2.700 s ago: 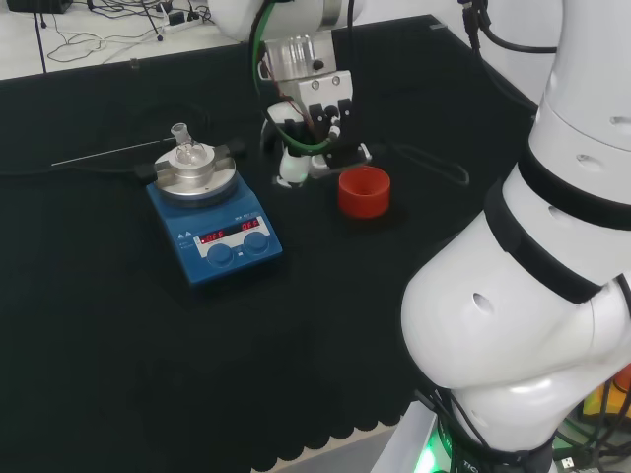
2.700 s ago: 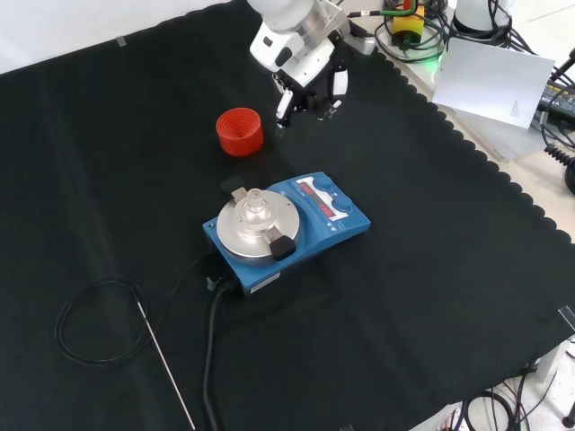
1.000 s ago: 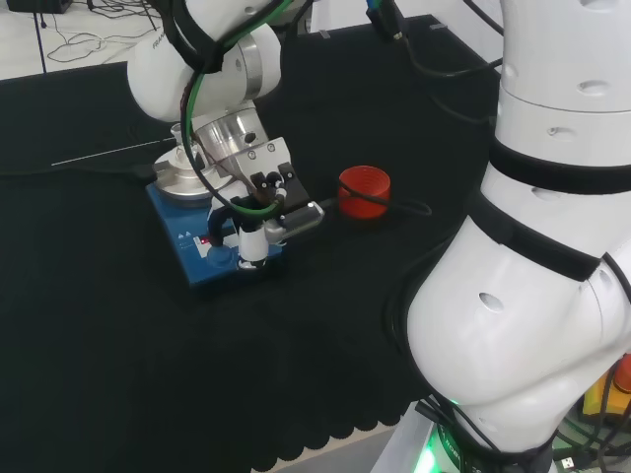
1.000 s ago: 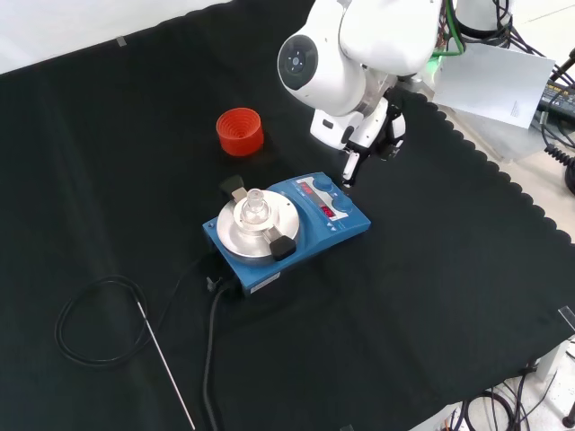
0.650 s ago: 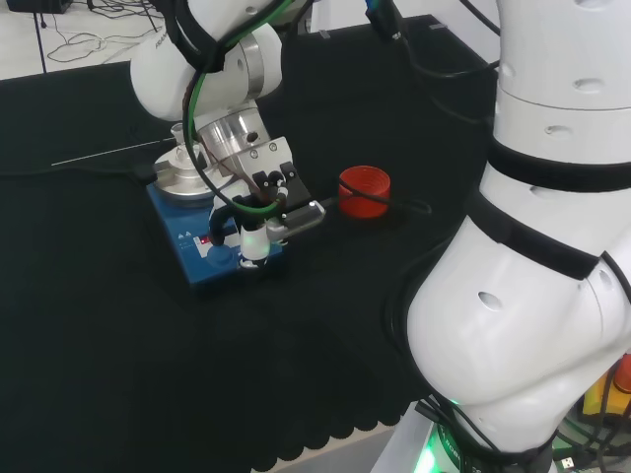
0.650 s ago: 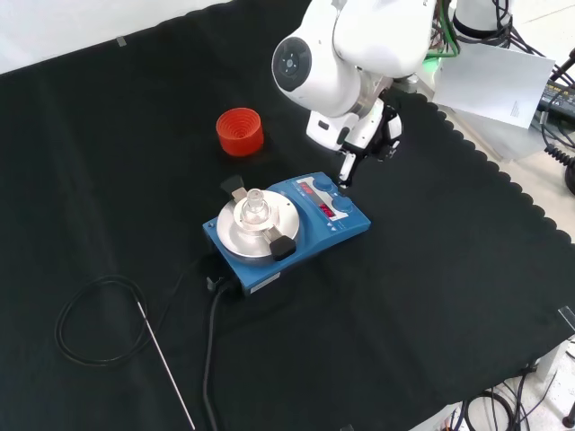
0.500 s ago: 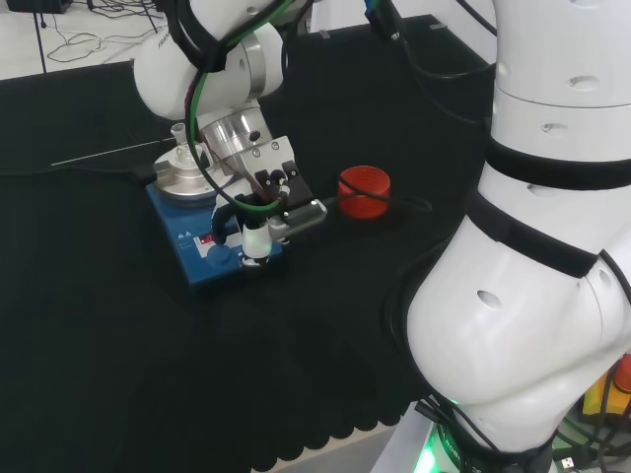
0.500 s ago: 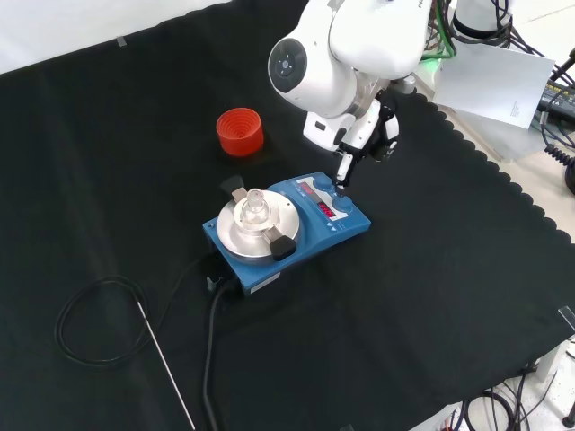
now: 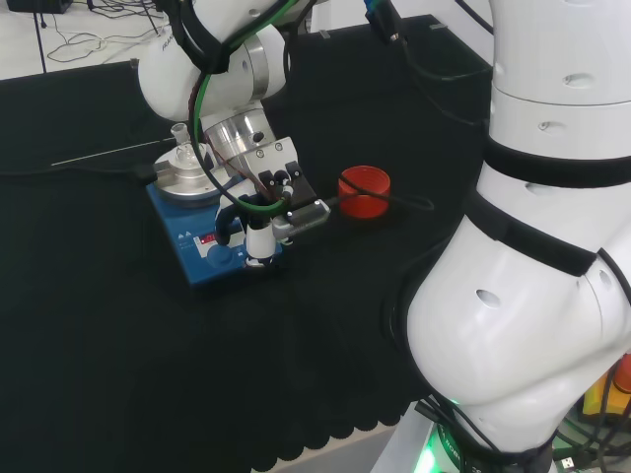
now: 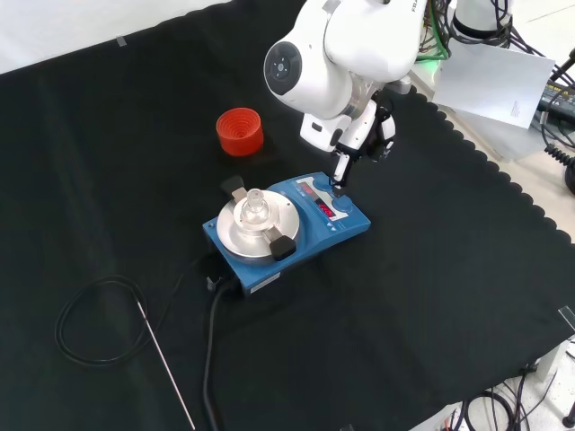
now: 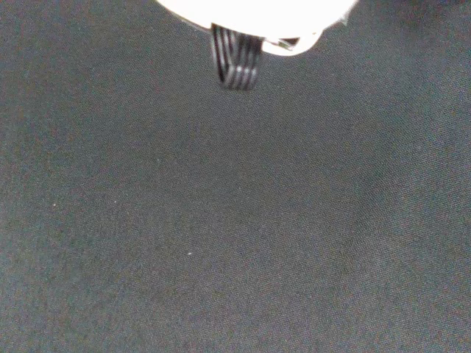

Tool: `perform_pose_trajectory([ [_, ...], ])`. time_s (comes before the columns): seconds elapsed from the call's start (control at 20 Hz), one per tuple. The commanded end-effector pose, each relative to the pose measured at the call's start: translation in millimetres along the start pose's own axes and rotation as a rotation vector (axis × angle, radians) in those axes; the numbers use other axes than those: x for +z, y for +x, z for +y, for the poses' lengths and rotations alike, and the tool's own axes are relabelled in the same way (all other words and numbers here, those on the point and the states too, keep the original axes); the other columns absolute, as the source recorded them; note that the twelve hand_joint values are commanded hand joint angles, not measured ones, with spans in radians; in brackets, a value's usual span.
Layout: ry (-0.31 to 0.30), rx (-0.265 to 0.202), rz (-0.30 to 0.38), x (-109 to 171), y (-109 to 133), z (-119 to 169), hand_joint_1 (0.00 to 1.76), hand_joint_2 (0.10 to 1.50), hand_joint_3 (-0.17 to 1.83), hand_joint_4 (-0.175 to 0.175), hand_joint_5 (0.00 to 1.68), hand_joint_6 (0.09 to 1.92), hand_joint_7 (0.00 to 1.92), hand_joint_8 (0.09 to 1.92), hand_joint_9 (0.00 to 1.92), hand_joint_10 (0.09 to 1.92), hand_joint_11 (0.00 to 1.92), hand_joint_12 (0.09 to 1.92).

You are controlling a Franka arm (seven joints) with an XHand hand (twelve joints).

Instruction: Turn on the heater.

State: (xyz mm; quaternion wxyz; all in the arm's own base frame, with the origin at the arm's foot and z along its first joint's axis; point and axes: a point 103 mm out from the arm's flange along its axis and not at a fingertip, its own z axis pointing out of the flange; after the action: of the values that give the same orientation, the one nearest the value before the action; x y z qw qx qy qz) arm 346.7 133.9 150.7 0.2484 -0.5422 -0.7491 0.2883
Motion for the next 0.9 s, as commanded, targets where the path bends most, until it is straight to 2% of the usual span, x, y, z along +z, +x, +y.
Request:
perform_pose_trajectory([
  [0.05, 0.007, -0.001, -0.002, 0.2, 0.3, 1.3, 1.39, 0.7, 0.97, -0.019, 0.29, 0.38, 1.54, 1.28, 1.63, 1.22, 1.24, 1.24],
  [0.75, 0.026, -0.002, -0.016, 0.7, 9.5, 9.4, 1.39, 0.7, 0.97, -0.018, 0.31, 0.39, 1.54, 1.28, 1.63, 1.22, 1.24, 1.24],
  [0.9, 0.023, -0.002, 0.007, 3.6, 2.2, 8.6, 1.39, 0.7, 0.97, -0.017, 0.31, 0.39, 1.54, 1.28, 1.63, 1.22, 1.24, 1.24],
])
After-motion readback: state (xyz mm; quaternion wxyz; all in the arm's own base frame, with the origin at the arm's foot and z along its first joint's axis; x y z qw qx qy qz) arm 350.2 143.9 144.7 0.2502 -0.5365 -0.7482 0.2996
